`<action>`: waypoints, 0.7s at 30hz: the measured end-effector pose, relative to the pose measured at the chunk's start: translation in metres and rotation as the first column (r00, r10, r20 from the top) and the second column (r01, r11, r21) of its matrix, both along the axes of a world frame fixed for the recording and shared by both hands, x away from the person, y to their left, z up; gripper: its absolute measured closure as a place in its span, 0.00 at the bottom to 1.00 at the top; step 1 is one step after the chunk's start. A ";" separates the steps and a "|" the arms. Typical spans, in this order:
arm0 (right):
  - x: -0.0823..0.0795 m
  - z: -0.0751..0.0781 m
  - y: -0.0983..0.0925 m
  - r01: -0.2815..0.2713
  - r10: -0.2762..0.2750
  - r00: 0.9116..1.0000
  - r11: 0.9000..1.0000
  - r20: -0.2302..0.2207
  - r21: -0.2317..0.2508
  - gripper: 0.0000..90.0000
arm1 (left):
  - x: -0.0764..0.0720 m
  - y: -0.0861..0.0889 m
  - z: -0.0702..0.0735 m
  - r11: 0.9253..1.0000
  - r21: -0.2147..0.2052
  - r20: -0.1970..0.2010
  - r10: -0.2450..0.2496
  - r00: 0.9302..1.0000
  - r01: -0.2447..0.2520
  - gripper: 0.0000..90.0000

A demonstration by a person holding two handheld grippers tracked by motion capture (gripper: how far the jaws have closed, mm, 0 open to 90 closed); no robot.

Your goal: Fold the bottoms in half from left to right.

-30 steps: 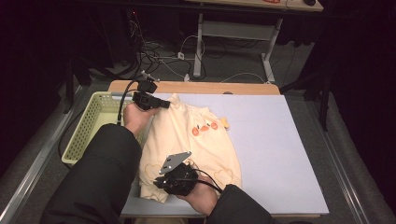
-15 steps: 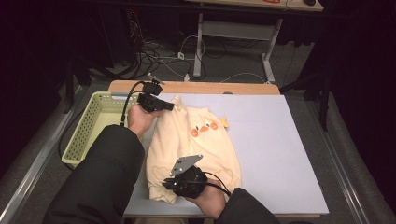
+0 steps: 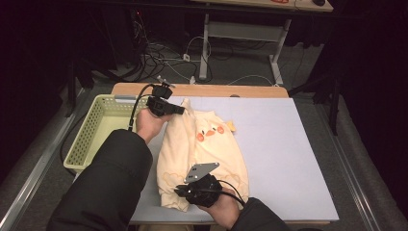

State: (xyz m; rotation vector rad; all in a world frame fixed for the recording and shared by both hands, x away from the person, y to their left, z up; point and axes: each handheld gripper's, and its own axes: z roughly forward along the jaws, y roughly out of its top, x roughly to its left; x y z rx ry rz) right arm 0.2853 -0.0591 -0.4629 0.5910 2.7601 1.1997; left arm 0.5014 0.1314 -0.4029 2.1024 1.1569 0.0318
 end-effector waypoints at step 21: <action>-0.005 0.004 -0.037 0.078 -0.078 0.997 0.996 0.013 0.043 0.95 | 0.001 -0.019 0.006 1.000 0.000 0.022 -0.022 1.000 0.022 0.91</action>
